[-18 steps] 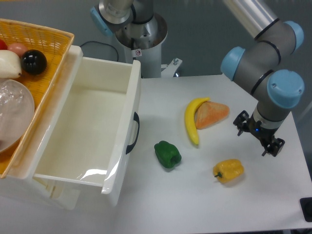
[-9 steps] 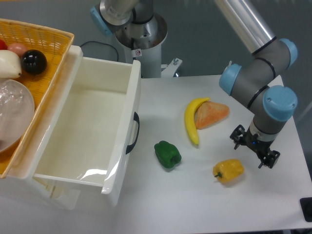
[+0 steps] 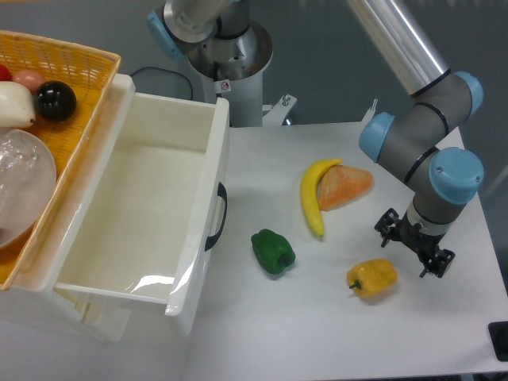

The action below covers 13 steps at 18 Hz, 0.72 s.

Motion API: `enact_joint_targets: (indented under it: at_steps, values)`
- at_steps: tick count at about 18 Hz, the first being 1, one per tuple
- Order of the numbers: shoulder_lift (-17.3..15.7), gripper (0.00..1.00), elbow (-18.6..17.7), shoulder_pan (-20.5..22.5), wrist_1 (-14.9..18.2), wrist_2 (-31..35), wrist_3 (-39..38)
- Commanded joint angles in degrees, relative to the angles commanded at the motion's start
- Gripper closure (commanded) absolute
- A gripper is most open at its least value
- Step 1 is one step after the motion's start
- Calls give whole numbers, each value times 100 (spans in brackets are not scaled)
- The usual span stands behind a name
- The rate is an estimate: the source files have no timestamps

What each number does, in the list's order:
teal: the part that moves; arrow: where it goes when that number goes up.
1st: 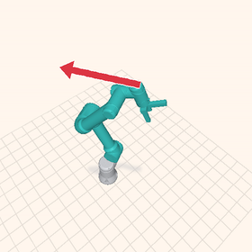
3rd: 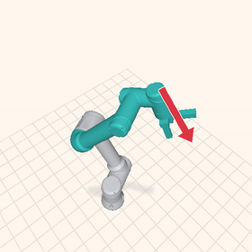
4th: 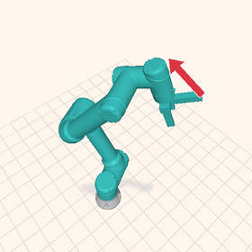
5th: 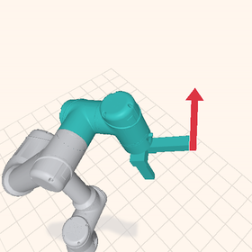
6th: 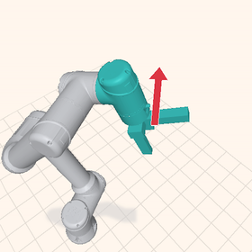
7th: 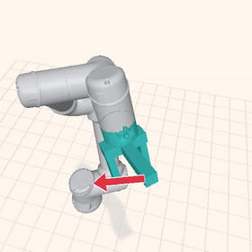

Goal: Pick up the yellow pepper
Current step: 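Move the open gripper over the yellow bell pepper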

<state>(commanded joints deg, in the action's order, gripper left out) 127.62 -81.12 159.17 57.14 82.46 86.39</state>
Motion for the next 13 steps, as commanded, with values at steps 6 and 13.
enact_joint_targets:
  at_steps: [6,13]
  values:
    - [-35,0,-44,-26,-27,-28,-9]
    - [-61,0,-115,-105,-10,-90,176]
